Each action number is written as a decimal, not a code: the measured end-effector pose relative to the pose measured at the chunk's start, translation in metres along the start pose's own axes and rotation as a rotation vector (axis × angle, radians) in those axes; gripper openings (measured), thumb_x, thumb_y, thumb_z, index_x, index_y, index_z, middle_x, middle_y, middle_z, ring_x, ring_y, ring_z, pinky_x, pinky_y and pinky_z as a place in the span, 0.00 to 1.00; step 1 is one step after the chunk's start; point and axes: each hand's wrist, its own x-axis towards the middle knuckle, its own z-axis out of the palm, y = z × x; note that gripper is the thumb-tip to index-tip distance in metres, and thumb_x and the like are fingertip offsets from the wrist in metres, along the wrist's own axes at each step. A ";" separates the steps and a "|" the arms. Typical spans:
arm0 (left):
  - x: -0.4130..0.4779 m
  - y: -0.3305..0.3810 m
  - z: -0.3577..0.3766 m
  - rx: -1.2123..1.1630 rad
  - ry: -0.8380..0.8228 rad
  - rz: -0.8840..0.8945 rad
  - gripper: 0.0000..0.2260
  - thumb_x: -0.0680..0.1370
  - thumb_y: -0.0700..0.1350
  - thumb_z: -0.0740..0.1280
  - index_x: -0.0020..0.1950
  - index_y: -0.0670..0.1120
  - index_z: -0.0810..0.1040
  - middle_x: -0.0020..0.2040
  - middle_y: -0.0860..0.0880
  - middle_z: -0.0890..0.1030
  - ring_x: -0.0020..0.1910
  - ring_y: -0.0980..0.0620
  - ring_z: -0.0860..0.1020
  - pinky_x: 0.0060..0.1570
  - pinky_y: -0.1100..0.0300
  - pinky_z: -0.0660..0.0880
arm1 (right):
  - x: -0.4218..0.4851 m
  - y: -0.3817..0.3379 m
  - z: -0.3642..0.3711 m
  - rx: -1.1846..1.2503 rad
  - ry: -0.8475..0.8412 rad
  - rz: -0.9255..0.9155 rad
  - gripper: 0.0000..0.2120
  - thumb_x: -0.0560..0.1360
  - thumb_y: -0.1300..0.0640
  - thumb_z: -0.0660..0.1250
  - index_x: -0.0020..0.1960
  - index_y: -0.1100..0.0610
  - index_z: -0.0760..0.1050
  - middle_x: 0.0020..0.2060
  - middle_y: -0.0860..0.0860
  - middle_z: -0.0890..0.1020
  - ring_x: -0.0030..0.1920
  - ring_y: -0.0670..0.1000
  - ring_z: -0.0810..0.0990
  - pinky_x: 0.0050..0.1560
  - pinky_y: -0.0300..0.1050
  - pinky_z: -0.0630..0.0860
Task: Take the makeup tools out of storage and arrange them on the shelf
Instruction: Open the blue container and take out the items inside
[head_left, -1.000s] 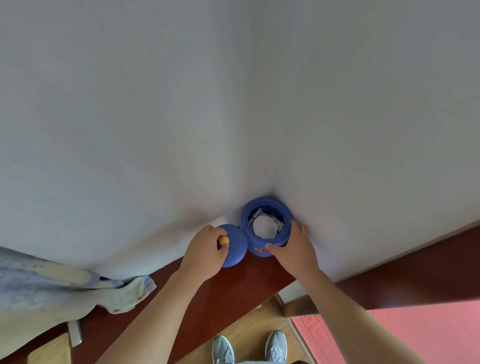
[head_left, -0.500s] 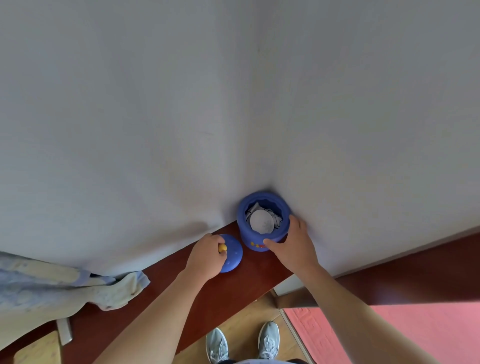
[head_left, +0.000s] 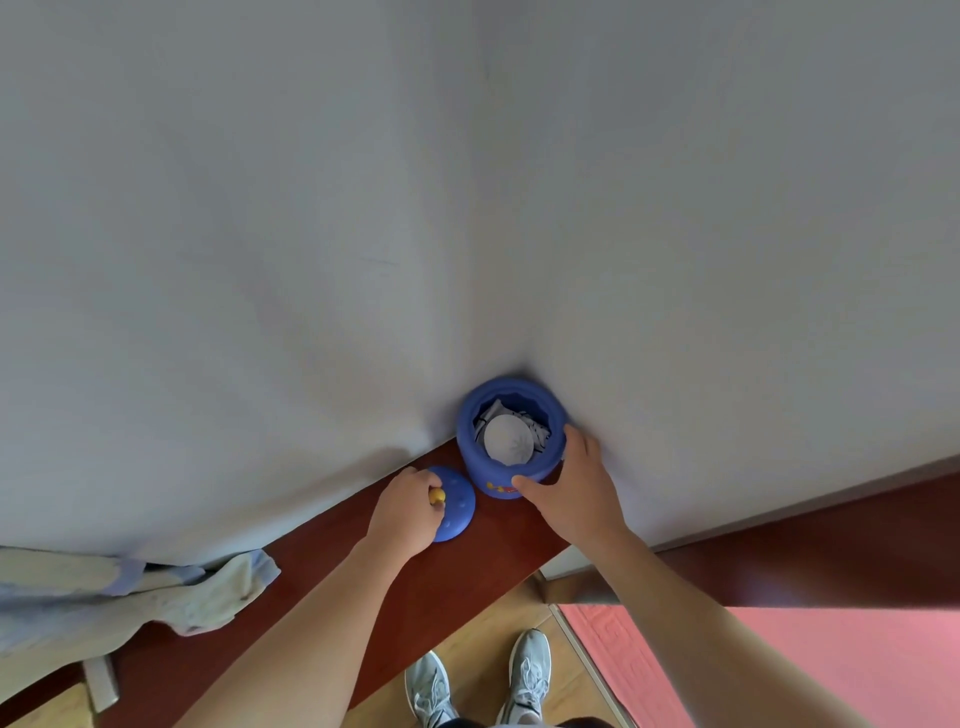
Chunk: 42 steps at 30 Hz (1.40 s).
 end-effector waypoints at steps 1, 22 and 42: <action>0.001 0.001 0.001 -0.004 0.000 0.000 0.03 0.76 0.41 0.65 0.42 0.47 0.75 0.40 0.51 0.71 0.38 0.52 0.71 0.35 0.62 0.62 | 0.000 0.000 0.000 -0.001 0.003 -0.002 0.37 0.67 0.46 0.77 0.70 0.51 0.64 0.63 0.46 0.69 0.59 0.46 0.74 0.52 0.39 0.72; -0.023 0.009 -0.023 -0.218 0.130 0.012 0.12 0.75 0.46 0.71 0.59 0.48 0.79 0.48 0.53 0.76 0.42 0.58 0.75 0.43 0.69 0.69 | -0.002 -0.003 0.000 0.014 0.003 0.014 0.38 0.68 0.46 0.77 0.71 0.50 0.62 0.64 0.46 0.69 0.60 0.47 0.74 0.53 0.40 0.73; 0.038 0.114 -0.086 -0.088 0.019 0.327 0.20 0.76 0.46 0.70 0.68 0.45 0.76 0.60 0.47 0.79 0.57 0.48 0.78 0.56 0.56 0.74 | -0.005 -0.006 -0.004 0.054 -0.015 0.020 0.38 0.68 0.47 0.76 0.72 0.50 0.61 0.66 0.46 0.66 0.61 0.46 0.73 0.51 0.37 0.69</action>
